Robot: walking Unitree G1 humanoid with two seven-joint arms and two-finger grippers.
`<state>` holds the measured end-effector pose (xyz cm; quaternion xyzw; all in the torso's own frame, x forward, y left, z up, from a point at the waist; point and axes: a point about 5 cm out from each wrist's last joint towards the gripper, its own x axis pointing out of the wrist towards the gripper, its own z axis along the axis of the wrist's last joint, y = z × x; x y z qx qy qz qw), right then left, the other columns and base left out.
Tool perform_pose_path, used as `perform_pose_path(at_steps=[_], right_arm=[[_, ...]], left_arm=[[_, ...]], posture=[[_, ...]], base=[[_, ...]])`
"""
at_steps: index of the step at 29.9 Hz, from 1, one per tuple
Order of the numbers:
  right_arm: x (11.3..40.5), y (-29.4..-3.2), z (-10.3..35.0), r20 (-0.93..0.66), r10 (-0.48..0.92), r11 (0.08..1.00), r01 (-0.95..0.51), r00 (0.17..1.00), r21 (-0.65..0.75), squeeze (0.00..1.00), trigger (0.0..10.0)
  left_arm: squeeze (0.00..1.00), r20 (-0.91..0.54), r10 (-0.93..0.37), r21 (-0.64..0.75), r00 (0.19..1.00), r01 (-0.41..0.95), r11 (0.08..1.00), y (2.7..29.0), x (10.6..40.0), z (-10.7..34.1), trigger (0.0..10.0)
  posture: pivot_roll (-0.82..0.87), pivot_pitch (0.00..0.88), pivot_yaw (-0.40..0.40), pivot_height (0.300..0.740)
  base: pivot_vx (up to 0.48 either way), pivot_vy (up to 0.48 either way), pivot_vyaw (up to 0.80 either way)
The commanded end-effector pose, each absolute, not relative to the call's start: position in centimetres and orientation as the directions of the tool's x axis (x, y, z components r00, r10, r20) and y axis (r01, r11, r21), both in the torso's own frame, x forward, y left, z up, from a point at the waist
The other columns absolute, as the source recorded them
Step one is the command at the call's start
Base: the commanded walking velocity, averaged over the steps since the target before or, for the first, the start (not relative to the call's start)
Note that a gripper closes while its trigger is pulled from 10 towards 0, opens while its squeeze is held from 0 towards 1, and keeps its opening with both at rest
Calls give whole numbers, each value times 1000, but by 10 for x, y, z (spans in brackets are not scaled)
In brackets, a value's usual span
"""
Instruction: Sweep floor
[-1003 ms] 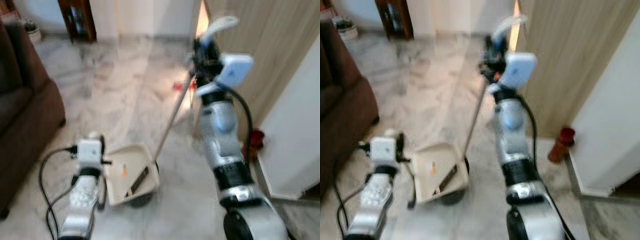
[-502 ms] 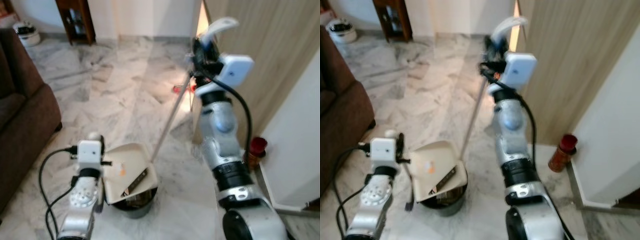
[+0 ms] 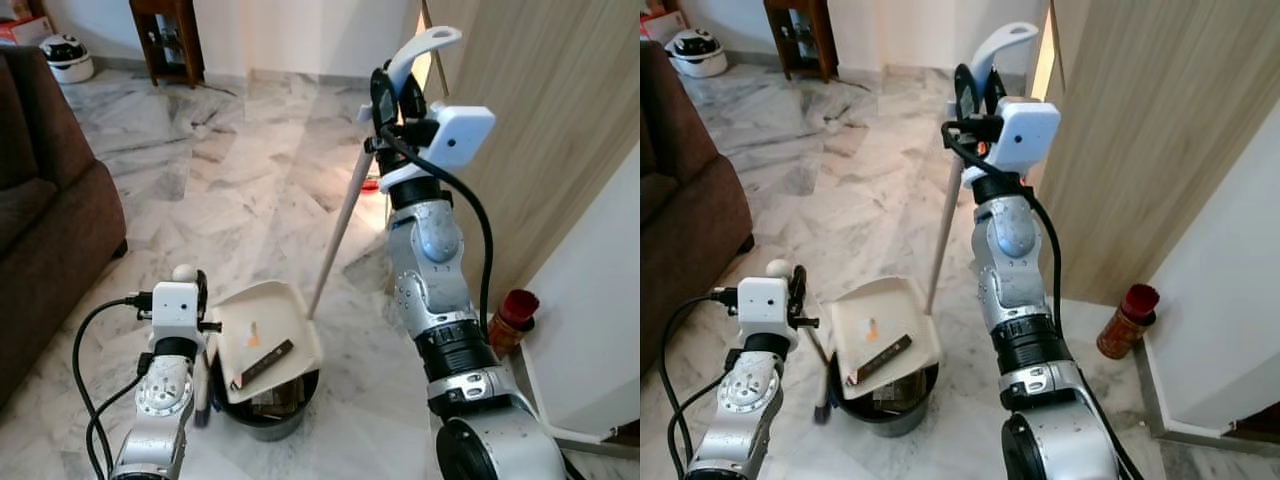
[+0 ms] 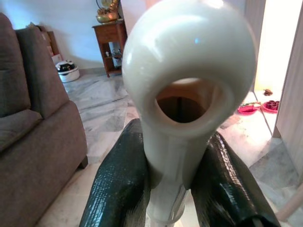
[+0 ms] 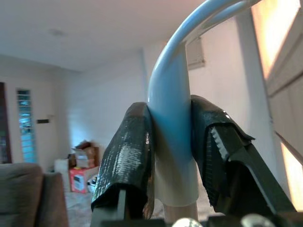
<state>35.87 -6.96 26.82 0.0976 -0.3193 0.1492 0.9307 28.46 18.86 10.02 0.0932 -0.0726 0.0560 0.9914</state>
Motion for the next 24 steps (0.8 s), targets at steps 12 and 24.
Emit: perform_pose_path(at_steps=[12, 24], right_arm=[[330, -49, 299, 772, 255, 914, -405, 582, 3, 0, 10000], [303, -33, 310, 846, 268, 931, -351, 461, -103, 0, 10000]], left_arm=[[0, 224, 80, 177, 971, -121, 977, 185, 286, 112, 10000], [0, 225, 66, 193, 972, -111, 975, 182, 286, 112, 10000]], posture=[[29, 0, -32, 740], [24, 1, -37, 740]], base=[[0, 0, 0], [0, 0, 0]])
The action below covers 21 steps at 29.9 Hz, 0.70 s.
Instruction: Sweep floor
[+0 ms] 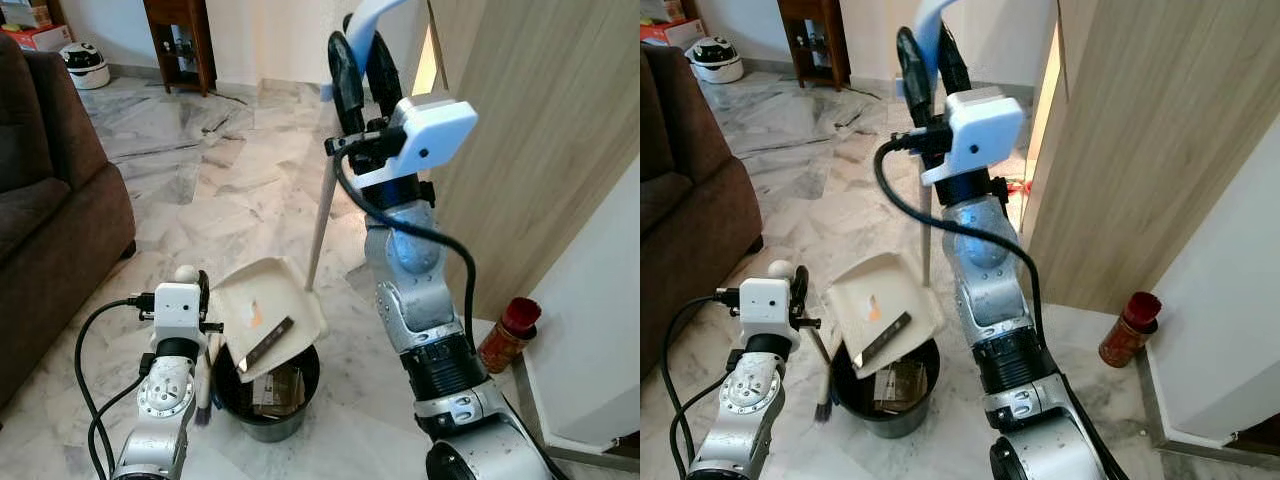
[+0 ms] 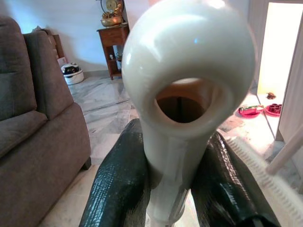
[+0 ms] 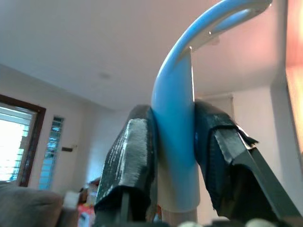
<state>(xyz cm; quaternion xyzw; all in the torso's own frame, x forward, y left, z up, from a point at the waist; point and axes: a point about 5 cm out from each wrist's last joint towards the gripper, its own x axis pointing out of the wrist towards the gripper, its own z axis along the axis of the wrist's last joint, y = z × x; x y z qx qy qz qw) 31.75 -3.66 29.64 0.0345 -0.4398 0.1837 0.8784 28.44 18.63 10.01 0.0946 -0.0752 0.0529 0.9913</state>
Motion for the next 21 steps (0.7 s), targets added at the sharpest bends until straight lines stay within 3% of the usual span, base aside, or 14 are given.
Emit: perform_pose_path(at_steps=[1, 14, 21], right_arm=[[302, -33, 310, 850, 269, 932, -346, 453, -110, 0, 10000], [278, -22, 313, 882, 346, 924, -277, 319, -262, 0, 10000], [273, -19, 312, 886, 339, 925, -285, 316, -252, 0, 10000]], left_arm=[[0, 225, 66, 193, 972, -111, 975, 182, 286, 112, 10000], [0, 227, 64, 193, 972, -109, 975, 181, 286, 112, 10000], [0, 228, 63, 192, 972, -109, 975, 181, 286, 112, 10000]], posture=[[25, 1, -36, 740], [24, 3, -36, 740], [25, 2, -37, 740]], base=[[0, 0, 0], [0, 0, 0], [0, 0, 0]])
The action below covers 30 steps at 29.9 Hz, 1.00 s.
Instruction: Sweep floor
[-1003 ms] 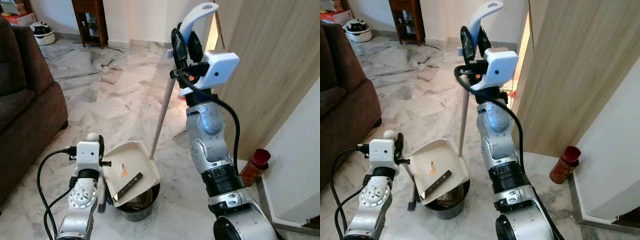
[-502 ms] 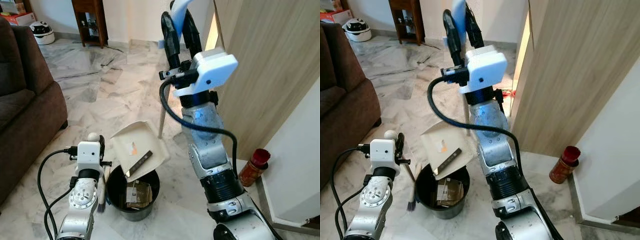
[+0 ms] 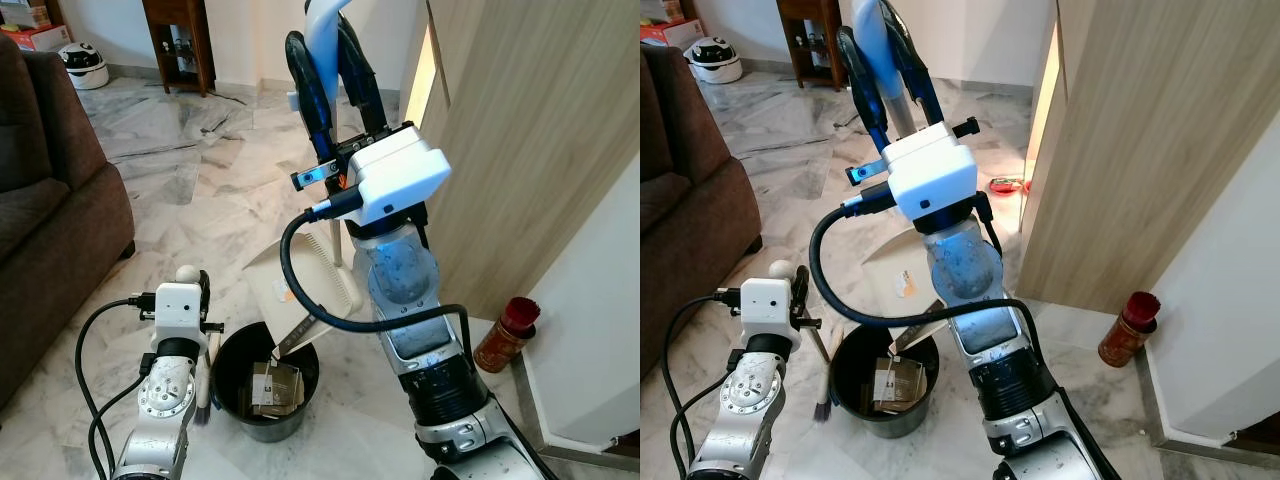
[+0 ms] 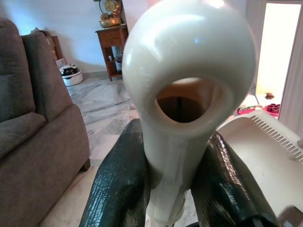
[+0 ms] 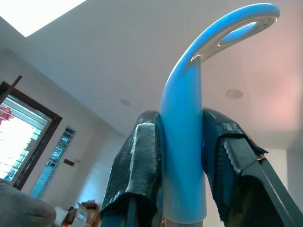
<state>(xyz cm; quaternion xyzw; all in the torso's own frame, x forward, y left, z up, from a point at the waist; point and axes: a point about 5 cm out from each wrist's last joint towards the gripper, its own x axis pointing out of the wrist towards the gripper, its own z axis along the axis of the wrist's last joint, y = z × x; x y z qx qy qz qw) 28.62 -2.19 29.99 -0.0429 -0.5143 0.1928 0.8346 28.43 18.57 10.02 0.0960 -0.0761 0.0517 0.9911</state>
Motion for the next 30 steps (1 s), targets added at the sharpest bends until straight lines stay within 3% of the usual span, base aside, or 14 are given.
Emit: perform_pose_path(at_steps=[1, 10, 30], right_arm=[[273, -19, 312, 887, 333, 927, -282, 320, -247, 0, 10000], [270, -20, 313, 893, 319, 937, -249, 317, -246, 0, 10000], [256, -19, 317, 918, 338, 941, -109, 206, -322, 0, 10000]], left_arm=[[0, 228, 63, 193, 972, -108, 975, 181, 286, 112, 10000], [0, 229, 64, 193, 971, -110, 975, 181, 286, 112, 10000], [0, 232, 67, 191, 970, -113, 975, 180, 287, 112, 10000]], posture=[[25, 2, -36, 740], [24, 1, -37, 740], [24, 1, -42, 740]], base=[[0, 0, 0], [0, 0, 0], [0, 0, 0]])
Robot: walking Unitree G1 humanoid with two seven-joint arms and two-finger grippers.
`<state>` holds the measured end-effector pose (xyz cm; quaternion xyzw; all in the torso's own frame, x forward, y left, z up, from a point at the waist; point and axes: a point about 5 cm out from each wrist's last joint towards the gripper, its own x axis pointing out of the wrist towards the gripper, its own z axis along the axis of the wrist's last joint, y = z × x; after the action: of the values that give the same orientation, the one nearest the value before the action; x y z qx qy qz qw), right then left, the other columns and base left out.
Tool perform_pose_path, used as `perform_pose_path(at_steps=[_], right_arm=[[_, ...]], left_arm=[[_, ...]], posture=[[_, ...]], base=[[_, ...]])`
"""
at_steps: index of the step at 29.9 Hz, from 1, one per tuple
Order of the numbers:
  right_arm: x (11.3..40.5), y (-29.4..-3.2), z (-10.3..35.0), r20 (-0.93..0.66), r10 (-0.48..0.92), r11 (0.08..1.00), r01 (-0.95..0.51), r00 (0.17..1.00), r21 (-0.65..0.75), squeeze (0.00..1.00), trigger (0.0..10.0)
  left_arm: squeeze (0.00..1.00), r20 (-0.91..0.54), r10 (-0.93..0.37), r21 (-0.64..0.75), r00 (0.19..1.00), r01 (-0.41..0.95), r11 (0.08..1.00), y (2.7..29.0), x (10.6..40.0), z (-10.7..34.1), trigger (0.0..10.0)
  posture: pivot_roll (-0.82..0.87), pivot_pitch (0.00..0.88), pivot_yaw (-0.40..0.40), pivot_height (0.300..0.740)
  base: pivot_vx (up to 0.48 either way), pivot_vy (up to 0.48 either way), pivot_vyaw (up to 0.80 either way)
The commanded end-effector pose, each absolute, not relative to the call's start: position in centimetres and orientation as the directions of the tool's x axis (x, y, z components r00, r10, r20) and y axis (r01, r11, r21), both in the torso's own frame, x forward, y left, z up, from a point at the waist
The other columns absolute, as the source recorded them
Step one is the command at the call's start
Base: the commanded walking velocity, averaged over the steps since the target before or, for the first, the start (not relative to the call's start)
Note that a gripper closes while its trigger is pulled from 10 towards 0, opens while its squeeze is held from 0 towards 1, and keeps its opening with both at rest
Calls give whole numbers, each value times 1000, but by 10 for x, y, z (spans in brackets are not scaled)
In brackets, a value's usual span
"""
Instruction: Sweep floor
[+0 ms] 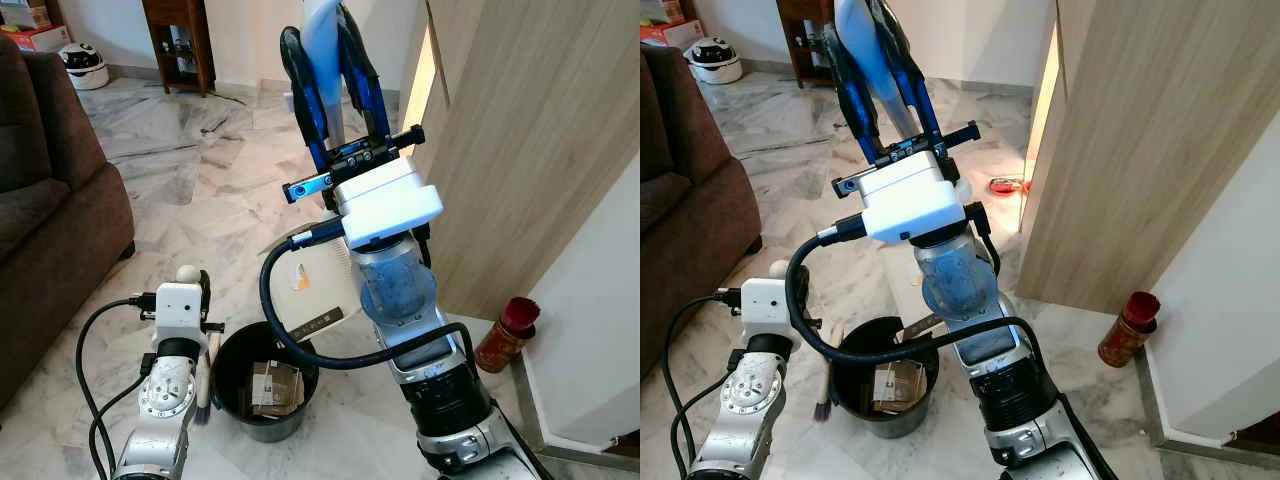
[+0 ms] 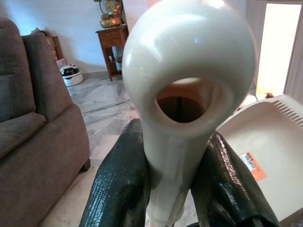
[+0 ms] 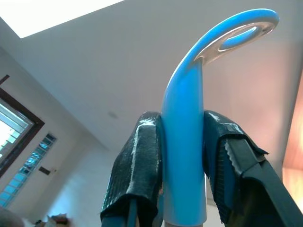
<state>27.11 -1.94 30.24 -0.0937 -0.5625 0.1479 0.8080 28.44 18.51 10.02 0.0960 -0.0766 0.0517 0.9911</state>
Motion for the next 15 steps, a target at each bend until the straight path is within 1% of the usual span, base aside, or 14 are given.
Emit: perform_pose_path(at_steps=[1, 13, 14, 15], right_arm=[[255, -19, 317, 920, 338, 941, -101, 199, -324, 0, 10000], [250, -18, 319, 930, 327, 945, -74, 169, -319, 0, 10000], [250, -18, 319, 930, 327, 945, -79, 170, -318, 0, 10000], [249, -15, 318, 921, 350, 935, -118, 172, -333, 0, 10000]], left_arm=[[0, 232, 67, 191, 970, -113, 975, 181, 287, 112, 10000], [0, 235, 68, 190, 970, -114, 975, 181, 287, 113, 10000], [0, 235, 68, 190, 970, -114, 975, 181, 287, 113, 10000], [0, 235, 67, 190, 970, -114, 975, 181, 287, 113, 10000]], posture=[[24, 0, -42, 740], [25, 0, -42, 740], [25, 0, -42, 740], [25, 0, -42, 740]], base=[[0, 0, 0], [0, 0, 0], [0, 0, 0], [0, 0, 0]])
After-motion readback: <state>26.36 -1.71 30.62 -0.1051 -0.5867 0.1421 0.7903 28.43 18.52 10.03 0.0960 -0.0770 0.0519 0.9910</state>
